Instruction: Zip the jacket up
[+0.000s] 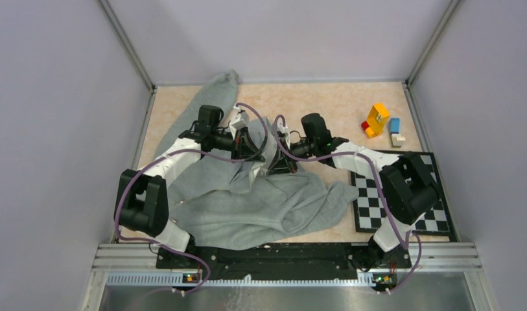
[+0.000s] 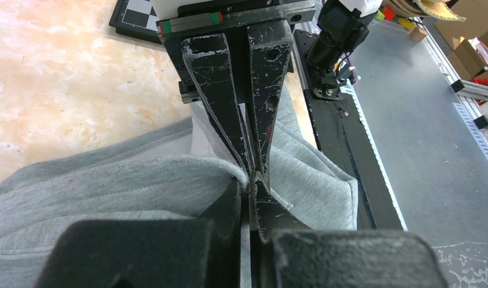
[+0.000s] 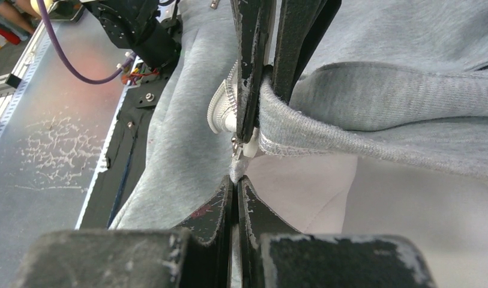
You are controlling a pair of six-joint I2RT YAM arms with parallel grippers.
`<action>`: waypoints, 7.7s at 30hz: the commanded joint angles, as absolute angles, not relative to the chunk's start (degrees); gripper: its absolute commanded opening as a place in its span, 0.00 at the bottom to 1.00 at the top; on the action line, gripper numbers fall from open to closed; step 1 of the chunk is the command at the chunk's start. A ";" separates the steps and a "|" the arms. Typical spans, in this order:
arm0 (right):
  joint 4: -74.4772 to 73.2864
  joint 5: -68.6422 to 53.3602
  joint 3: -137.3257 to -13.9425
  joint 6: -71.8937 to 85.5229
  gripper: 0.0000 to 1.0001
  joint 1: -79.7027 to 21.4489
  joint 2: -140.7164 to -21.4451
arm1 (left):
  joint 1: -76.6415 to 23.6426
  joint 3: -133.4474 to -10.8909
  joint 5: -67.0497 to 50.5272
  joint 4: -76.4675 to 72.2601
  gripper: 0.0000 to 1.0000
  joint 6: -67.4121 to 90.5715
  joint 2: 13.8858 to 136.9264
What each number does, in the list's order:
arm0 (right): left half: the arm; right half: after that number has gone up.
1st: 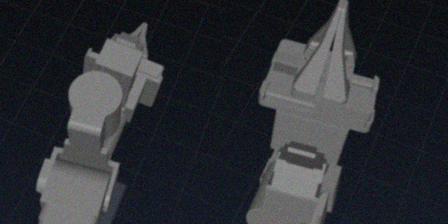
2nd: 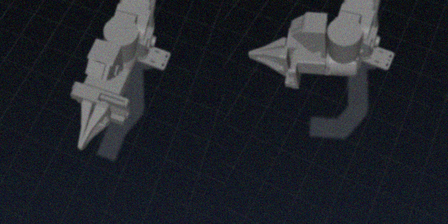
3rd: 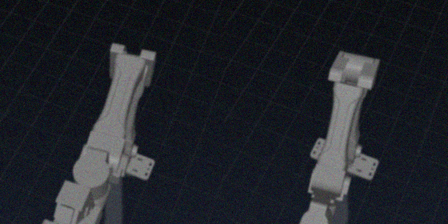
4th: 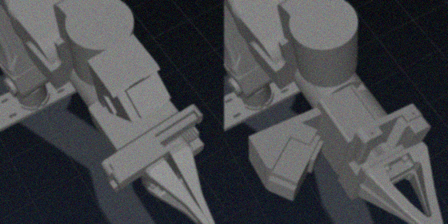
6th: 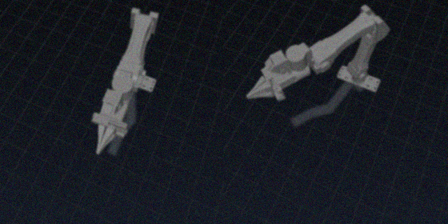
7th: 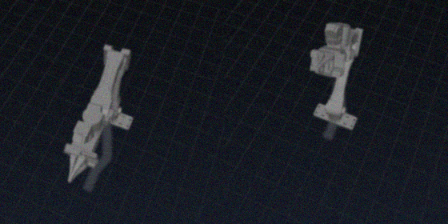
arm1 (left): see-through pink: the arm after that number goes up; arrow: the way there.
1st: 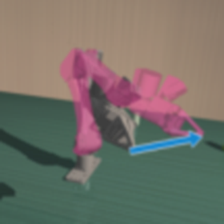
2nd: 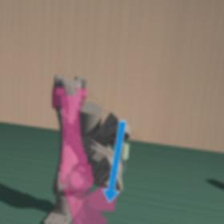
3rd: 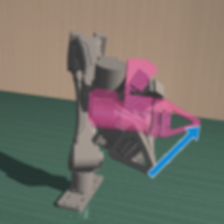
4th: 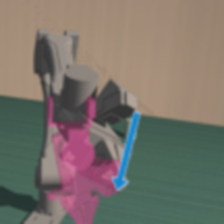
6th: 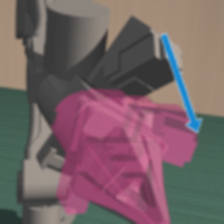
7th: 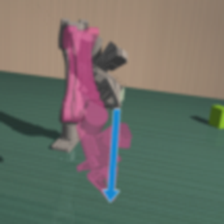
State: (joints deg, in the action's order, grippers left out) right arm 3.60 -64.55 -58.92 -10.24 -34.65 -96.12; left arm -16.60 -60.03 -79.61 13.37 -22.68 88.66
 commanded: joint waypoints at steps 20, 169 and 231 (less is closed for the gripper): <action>7.58 -69.92 -63.33 -5.08 0.00 -32.38 -98.49 | -17.40 -60.76 -80.16 16.51 0.00 -28.97 87.12; 42.98 -48.10 -65.47 32.21 0.16 -22.37 -123.47 | -20.72 -50.67 -54.49 -12.66 0.00 -5.91 80.75; 23.40 -60.56 -52.19 2.20 0.00 -32.92 -95.07 | -20.24 -50.24 -68.65 -10.40 0.00 -14.81 78.37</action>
